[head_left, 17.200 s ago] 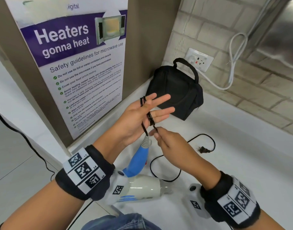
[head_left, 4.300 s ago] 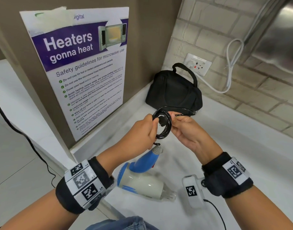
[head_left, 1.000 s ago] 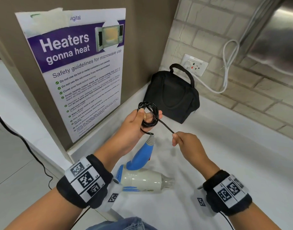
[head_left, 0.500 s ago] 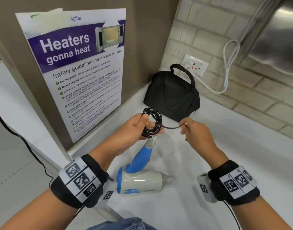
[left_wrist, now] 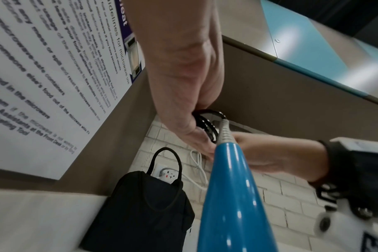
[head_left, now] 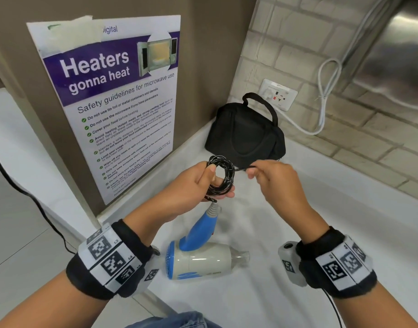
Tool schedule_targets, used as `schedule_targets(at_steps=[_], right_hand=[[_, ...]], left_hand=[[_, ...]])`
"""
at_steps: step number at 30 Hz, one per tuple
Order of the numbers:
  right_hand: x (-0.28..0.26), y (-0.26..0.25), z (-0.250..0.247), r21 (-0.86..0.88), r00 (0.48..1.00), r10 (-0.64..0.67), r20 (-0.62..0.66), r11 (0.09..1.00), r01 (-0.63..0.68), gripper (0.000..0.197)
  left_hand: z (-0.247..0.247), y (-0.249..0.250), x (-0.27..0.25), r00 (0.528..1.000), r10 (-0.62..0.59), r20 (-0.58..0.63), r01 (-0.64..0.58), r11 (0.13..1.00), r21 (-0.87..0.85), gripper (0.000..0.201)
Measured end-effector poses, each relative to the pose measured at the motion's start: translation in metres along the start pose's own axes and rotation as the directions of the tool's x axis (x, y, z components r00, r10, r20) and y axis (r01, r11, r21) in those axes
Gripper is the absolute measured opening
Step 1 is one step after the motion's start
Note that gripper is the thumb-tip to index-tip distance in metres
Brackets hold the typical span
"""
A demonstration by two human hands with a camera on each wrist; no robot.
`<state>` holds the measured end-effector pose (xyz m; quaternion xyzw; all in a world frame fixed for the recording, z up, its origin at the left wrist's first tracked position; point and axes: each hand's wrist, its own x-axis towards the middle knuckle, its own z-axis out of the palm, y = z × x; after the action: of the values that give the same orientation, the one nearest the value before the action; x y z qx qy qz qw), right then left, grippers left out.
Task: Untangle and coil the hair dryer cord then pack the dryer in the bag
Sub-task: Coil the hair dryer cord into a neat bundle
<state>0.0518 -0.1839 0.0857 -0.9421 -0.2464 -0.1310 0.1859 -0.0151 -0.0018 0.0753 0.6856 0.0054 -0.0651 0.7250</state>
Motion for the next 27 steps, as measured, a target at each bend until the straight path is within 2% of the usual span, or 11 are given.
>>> schedule_targets(at_steps=[2, 7, 10, 12, 14, 17, 19, 22, 25, 26, 27], right_hand=[[0.004, 0.0, 0.007, 0.041, 0.998, 0.057, -0.006, 0.998, -0.057, 0.019], [0.014, 0.002, 0.021, 0.153, 0.966, 0.198, 0.165, 0.963, -0.224, 0.023], [0.019, 0.01, 0.029, 0.15, 0.961, 0.228, 0.159, 0.956, -0.252, 0.025], [0.019, 0.012, 0.031, 0.252, 0.946, 0.283, 0.16, 0.915, -0.316, 0.025], [0.017, 0.01, 0.03, 0.481, 0.906, 0.367, 0.209, 0.768, -0.422, 0.026], [0.014, 0.002, 0.026, 0.78, 0.844, 0.41, 0.345, 0.374, -0.501, 0.032], [0.014, -0.003, 0.022, 0.859, 0.813, 0.407, 0.417, 0.117, -0.499, 0.031], [0.019, -0.008, 0.016, 0.858, 0.743, 0.435, 0.509, -0.187, -0.478, 0.026], [0.022, -0.011, 0.012, 0.781, 0.674, 0.401, 0.62, -0.394, -0.485, 0.018], [0.022, -0.013, 0.011, 0.757, 0.661, 0.38, 0.647, -0.416, -0.503, 0.018], [0.022, -0.013, 0.012, 0.747, 0.655, 0.364, 0.662, -0.396, -0.534, 0.019]], left_hand=[[0.002, 0.004, -0.001, 1.0, 0.013, 0.018, -0.012, 0.999, -0.042, 0.033], [-0.002, 0.004, -0.002, 0.999, 0.042, 0.03, -0.039, 0.997, -0.071, 0.035], [-0.004, 0.003, -0.004, 0.998, 0.043, 0.043, -0.04, 0.996, -0.076, 0.033], [-0.003, 0.002, -0.004, 0.998, 0.041, 0.049, -0.037, 0.996, -0.077, 0.032], [-0.002, -0.001, -0.004, 0.998, 0.028, 0.051, -0.025, 0.998, -0.064, 0.036], [0.002, -0.004, -0.001, 0.999, -0.013, 0.049, 0.015, 0.999, -0.042, 0.039], [0.005, -0.005, -0.001, 0.999, -0.034, 0.034, 0.035, 0.999, -0.036, 0.033], [0.009, -0.006, 0.001, 1.0, -0.02, 0.002, 0.02, 1.0, 0.019, 0.031], [0.012, -0.007, 0.002, 1.0, 0.012, -0.014, -0.011, 0.998, 0.059, 0.032], [0.013, -0.007, 0.002, 1.0, 0.021, -0.016, -0.02, 0.998, 0.063, 0.032], [0.013, -0.007, 0.003, 0.999, 0.03, -0.017, -0.029, 0.997, 0.066, 0.032]])
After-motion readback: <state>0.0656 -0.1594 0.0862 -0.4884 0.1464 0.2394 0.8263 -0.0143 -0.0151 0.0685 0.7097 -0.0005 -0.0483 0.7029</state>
